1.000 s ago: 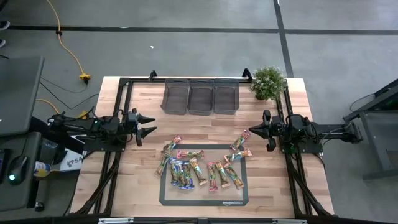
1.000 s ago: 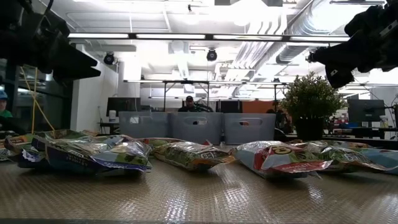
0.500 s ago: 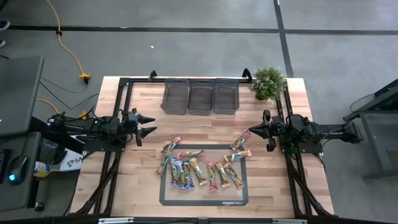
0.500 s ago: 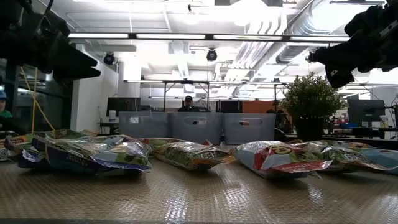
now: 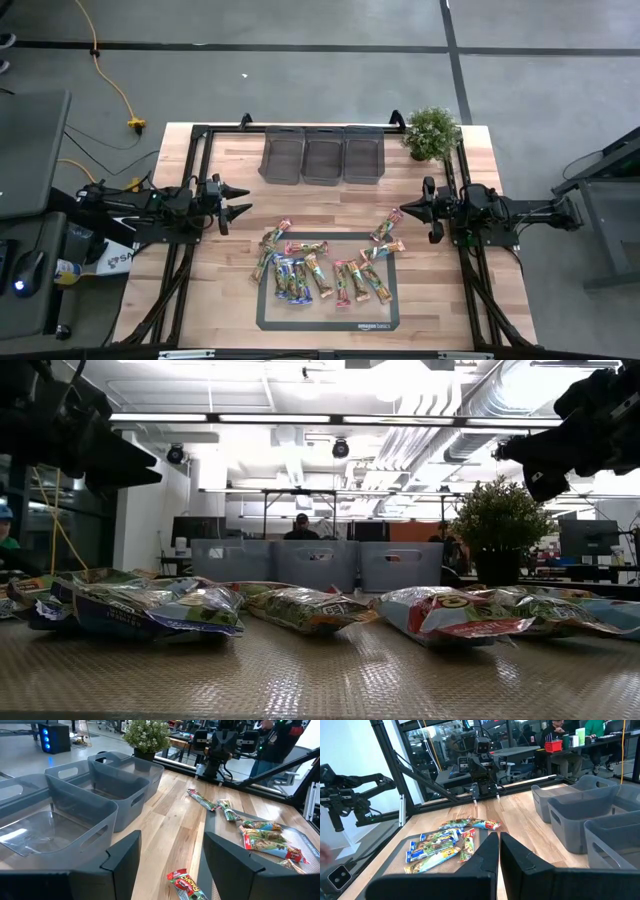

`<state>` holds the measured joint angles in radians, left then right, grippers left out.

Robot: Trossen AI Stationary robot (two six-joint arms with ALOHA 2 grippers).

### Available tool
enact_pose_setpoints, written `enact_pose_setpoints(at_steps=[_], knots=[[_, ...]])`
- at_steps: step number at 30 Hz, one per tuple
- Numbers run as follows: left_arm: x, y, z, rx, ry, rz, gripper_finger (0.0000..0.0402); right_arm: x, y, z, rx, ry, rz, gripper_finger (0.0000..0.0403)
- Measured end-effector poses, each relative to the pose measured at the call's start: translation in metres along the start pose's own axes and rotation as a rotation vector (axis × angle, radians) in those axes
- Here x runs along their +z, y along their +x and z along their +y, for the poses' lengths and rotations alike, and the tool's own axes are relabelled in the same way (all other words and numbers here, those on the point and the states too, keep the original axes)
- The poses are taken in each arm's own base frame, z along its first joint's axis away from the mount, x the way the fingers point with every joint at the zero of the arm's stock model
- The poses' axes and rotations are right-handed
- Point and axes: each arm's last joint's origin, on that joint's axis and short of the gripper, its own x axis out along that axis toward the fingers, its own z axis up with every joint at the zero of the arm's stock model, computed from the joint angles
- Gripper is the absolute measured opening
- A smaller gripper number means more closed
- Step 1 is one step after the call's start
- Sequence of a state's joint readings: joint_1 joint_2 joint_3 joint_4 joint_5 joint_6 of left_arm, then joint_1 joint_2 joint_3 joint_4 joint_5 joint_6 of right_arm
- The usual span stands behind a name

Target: Pick and place Granola Bars by type

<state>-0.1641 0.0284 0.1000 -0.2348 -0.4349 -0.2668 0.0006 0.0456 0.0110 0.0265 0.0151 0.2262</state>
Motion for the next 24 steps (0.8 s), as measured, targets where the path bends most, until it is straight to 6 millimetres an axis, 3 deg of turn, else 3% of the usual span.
enact_pose_setpoints(at_steps=[13, 24], knots=[[-0.0001, 0.0000, 0.0000, 0.000, 0.000, 0.000, 0.0211, 0.0000, 0.0000, 0.0000, 0.000, 0.002, 0.000, 0.0000], [0.0000, 0.0000, 0.0000, 0.000, 0.000, 0.000, 0.0211, 0.0022, 0.0000, 0.0005, 0.006, 0.123, -0.023, 0.0000]])
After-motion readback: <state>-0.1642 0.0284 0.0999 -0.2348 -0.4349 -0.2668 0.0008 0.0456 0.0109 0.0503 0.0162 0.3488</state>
